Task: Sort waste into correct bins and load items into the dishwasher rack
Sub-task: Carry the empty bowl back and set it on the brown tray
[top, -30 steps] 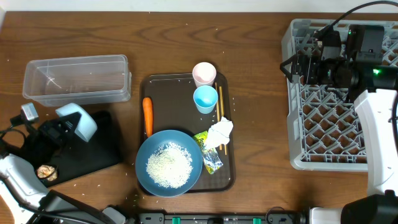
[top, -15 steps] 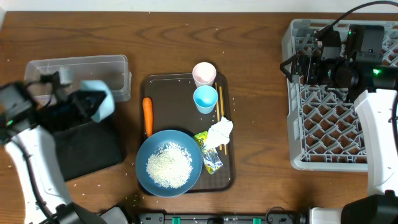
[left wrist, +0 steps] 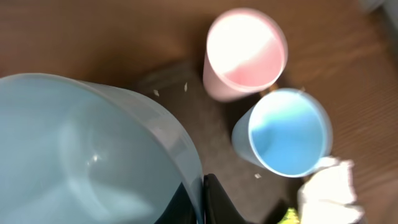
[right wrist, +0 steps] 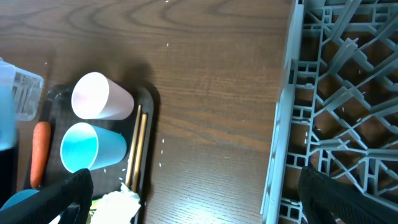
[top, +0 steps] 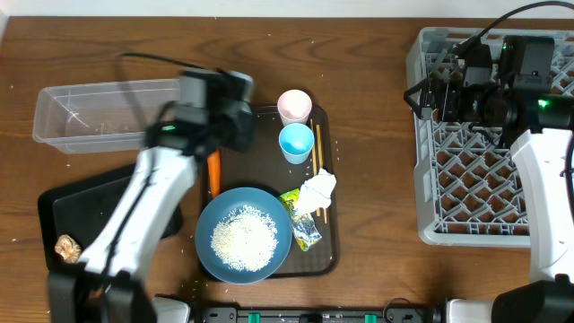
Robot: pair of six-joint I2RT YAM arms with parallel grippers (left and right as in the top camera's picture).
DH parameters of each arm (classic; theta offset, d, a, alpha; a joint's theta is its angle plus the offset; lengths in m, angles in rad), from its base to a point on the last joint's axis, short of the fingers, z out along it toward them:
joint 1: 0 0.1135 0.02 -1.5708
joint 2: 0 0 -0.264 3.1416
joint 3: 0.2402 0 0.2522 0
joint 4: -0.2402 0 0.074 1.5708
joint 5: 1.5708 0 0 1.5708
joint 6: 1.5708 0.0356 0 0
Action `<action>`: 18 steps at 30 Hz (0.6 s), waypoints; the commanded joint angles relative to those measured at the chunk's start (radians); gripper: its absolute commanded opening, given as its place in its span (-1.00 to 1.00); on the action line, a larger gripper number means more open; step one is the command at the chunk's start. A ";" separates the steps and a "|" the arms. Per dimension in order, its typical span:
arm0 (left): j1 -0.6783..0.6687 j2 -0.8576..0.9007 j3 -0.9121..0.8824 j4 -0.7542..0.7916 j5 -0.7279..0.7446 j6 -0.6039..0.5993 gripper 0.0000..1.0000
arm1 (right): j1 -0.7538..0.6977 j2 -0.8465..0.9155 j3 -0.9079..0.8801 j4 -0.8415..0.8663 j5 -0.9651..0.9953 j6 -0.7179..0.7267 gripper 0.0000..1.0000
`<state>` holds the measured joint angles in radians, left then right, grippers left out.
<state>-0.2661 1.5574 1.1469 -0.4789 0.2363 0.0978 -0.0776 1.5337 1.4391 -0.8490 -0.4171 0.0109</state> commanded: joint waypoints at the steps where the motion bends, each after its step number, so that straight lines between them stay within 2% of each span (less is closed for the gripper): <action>1: -0.051 0.087 0.015 0.015 -0.178 -0.013 -0.88 | 0.007 0.001 0.018 -0.002 -0.002 -0.005 0.96; 4: -0.066 0.136 0.015 0.033 -0.177 -0.013 -0.86 | 0.007 0.001 0.018 -0.004 -0.002 -0.005 0.96; 5: -0.071 0.148 0.015 0.037 -0.177 -0.013 -0.78 | 0.007 0.001 0.018 -0.004 -0.001 -0.005 0.96; 6: -0.076 0.155 0.015 0.040 -0.177 -0.013 -0.53 | 0.007 0.001 0.018 -0.003 -0.001 -0.005 0.96; 8: -0.083 0.154 0.015 0.044 -0.177 -0.013 0.11 | 0.007 0.001 0.018 -0.003 -0.002 -0.005 0.96; 9: -0.087 0.148 0.015 0.048 -0.177 -0.013 0.30 | 0.007 0.001 0.018 -0.002 -0.002 -0.005 0.96; 11: -0.090 0.134 0.016 0.053 -0.177 -0.013 0.53 | 0.007 0.001 0.018 0.000 -0.002 -0.005 0.96; 14: -0.094 0.091 0.017 0.042 -0.176 -0.014 0.68 | 0.007 0.001 0.018 0.000 -0.002 -0.005 0.96; 18: -0.095 -0.022 0.017 -0.026 -0.128 -0.014 0.74 | 0.007 0.001 0.018 0.000 -0.001 -0.005 0.96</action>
<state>-0.3573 1.6306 1.1469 -0.4797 0.0834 0.0818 -0.0776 1.5337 1.4391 -0.8482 -0.4171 0.0109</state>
